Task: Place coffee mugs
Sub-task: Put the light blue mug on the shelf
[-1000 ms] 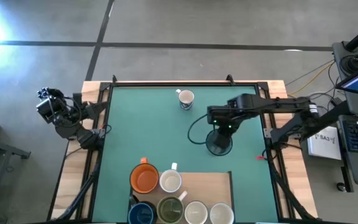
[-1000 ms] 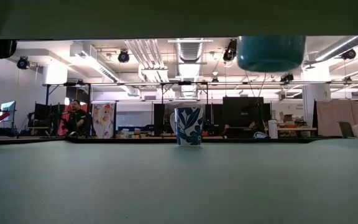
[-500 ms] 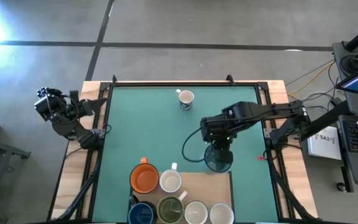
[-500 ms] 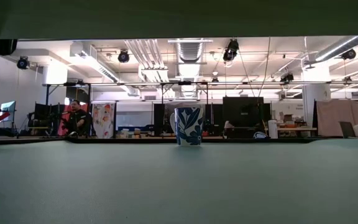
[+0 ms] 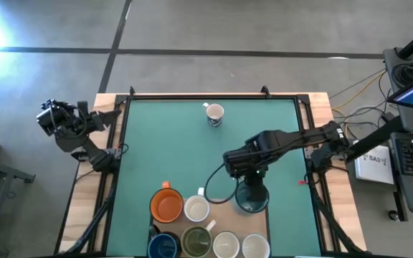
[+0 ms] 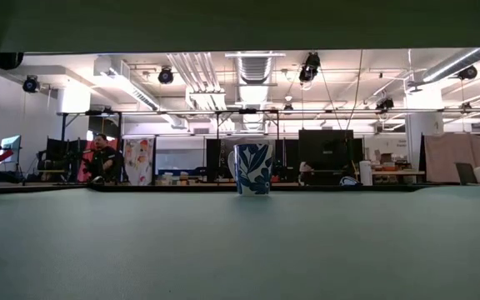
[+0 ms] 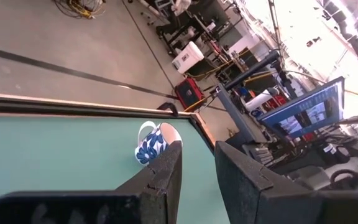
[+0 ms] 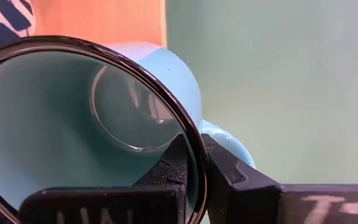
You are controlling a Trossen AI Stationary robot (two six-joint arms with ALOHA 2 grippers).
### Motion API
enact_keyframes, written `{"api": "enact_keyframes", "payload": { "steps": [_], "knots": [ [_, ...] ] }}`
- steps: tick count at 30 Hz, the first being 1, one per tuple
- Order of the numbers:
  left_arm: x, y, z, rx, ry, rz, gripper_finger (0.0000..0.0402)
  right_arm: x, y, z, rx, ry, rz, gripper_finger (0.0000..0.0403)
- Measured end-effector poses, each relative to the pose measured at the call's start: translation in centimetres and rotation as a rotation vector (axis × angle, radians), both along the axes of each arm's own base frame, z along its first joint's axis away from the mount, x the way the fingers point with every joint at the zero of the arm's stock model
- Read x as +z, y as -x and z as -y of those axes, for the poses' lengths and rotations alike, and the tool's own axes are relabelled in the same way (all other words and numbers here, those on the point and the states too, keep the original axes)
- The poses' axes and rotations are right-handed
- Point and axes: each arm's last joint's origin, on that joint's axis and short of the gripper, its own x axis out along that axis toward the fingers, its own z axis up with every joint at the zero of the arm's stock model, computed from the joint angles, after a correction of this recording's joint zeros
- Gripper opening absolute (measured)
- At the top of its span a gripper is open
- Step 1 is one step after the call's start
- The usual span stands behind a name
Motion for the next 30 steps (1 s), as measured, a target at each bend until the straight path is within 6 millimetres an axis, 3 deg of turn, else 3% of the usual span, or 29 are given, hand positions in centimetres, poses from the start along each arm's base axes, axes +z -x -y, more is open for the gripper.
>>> {"api": "enact_keyframes", "payload": {
  "steps": [10, 30],
  "knots": [
    [0.0, 0.2, -0.2, -0.005, 0.010, 0.005, 0.0079, -0.6, -0.2, -2.3, 0.020, -0.038, -0.017, 0.0013],
    [-0.2, 0.7, -0.8, -0.009, 0.023, 0.020, 0.0079, -1.2, 0.0, -4.0, 0.022, -0.055, -0.055, 0.0017]
  ]
}}
